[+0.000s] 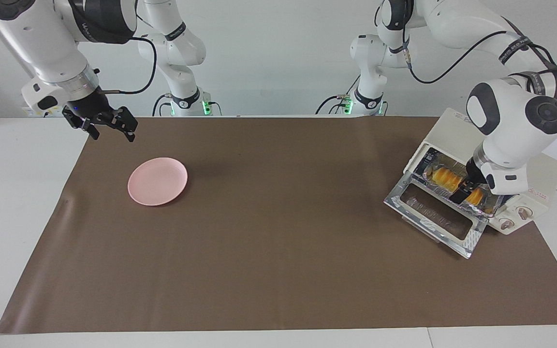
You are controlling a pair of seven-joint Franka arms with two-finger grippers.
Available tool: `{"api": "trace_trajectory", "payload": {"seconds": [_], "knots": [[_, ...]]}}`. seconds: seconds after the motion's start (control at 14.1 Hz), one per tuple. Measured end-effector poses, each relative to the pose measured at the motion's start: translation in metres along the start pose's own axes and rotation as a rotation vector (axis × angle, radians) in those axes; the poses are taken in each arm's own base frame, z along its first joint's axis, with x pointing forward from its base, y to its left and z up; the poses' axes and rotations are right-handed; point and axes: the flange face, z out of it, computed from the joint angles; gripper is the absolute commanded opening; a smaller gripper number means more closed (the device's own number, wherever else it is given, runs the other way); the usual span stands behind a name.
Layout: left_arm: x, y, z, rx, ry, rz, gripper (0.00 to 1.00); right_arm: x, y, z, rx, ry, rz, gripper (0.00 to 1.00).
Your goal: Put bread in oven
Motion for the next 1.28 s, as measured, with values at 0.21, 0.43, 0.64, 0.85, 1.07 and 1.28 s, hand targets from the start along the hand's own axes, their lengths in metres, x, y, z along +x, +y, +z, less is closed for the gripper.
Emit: {"api": "trace_trajectory", "payload": {"seconds": [0.21, 0.43, 0.64, 0.85, 1.07, 1.28], "knots": [[-0.028, -0.017, -0.043, -0.022, -0.025, 0.092, 1.00, 0.000, 0.000, 0.000, 0.000, 0.000, 0.000, 1.00], [-0.049, -0.033, -0.061, -0.015, -0.090, 0.296, 1.00, 0.000, 0.000, 0.000, 0.000, 0.000, 0.000, 1.00], [-0.059, -0.044, -0.070, -0.019, -0.122, 0.392, 1.00, 0.000, 0.000, 0.000, 0.000, 0.000, 0.000, 1.00], [-0.072, -0.040, -0.073, -0.053, -0.139, 0.448, 1.00, 0.000, 0.000, 0.000, 0.000, 0.000, 0.000, 1.00], [-0.081, -0.050, -0.078, -0.062, -0.143, 0.467, 1.00, 0.000, 0.000, 0.000, 0.000, 0.000, 0.000, 1.00], [-0.094, -0.064, -0.080, -0.067, -0.147, 0.502, 1.00, 0.000, 0.000, 0.000, 0.000, 0.000, 0.000, 1.00]]}}
